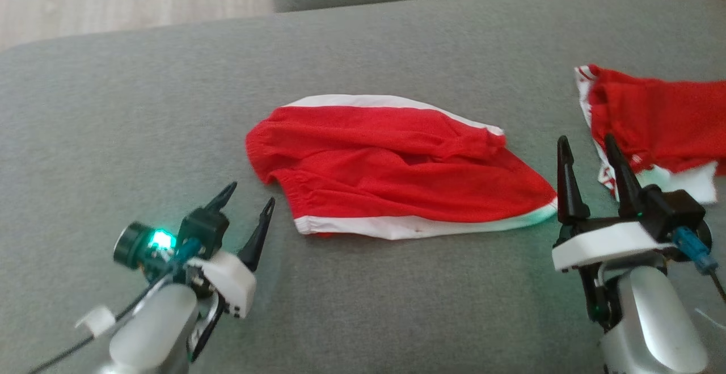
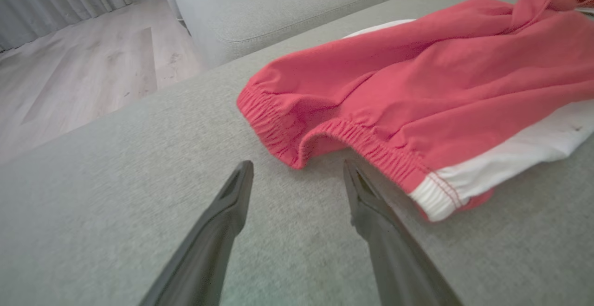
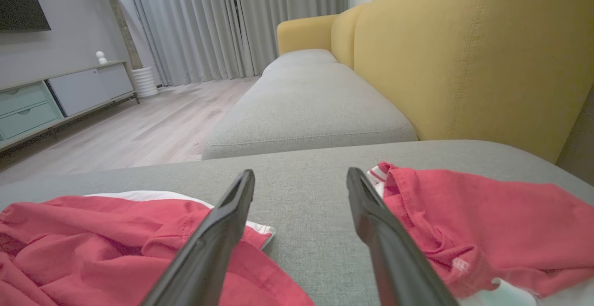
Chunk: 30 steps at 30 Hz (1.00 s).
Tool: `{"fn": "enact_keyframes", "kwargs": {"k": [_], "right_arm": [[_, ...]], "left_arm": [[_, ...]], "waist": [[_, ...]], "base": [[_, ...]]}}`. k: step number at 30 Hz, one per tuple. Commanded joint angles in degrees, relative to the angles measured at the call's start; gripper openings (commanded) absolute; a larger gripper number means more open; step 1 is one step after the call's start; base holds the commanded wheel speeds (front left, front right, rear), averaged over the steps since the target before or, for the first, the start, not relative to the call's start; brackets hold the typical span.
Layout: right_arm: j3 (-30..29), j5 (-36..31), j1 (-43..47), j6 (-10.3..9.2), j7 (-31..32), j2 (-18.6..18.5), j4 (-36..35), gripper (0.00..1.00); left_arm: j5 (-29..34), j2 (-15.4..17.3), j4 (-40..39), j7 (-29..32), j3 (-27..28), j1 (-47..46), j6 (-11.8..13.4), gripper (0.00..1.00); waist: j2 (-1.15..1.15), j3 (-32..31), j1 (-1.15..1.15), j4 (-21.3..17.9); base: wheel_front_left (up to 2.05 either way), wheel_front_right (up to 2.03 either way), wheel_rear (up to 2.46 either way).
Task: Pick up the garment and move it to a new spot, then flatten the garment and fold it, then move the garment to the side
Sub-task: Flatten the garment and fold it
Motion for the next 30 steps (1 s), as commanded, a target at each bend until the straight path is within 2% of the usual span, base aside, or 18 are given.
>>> {"fn": "enact_keyframes", "kwargs": {"k": [1, 6, 12, 18, 21, 30], "right_arm": [[1.09, -0.36, 0.08, -0.05, -0.75, -0.13, -1.68, 1.0], [0.78, -0.42, 1.18, -0.05, -0.68, -0.13, -1.8, 1.0], [0.9, 0.25, 2.31, -0.05, -0.69, -0.13, -2.17, 1.0], [0.76, 0.4, 2.97, -0.05, -0.67, -0.13, -2.06, 1.0], [0.74, 0.27, 3.03, -0.05, -0.52, -0.13, -2.05, 1.0], [1.64, -0.1, 2.41, -0.05, 0.11, -0.13, -3.08, 1.0]], "left_arm": [[-0.57, 2.25, -2.25, -0.64, 2.72, -0.67, 0.88, 1.0], [-2.31, 3.38, -7.74, -1.27, 4.25, 2.98, 3.14, 1.0], [-4.72, 3.9, -13.74, -3.27, 7.51, 8.02, 7.9, 1.0], [-5.59, 2.49, -16.41, -5.1, 8.22, 11.44, 9.71, 1.0], [-6.33, 0.92, -17.65, -5.92, 7.88, 12.54, 8.63, 1.0], [-9.07, -1.67, -16.54, -3.53, 4.14, 10.9, 1.23, 1.0]], "waist": [[0.0, -0.93, 0.0, 1.3], [0.0, -1.79, 0.0, 3.14], [0.0, -2.93, 0.0, 4.1], [0.0, -3.33, 0.0, 4.29], [0.0, -3.4, 0.0, 4.17], [0.0, -1.84, 0.0, 2.3]], "base": [[0.0, 0.0, 0.0], [0.0, 0.0, 0.0], [0.0, 0.0, 0.0], [0.0, 0.0, 0.0], [0.0, 0.0, 0.0], [0.0, 0.0, 0.0]]}}
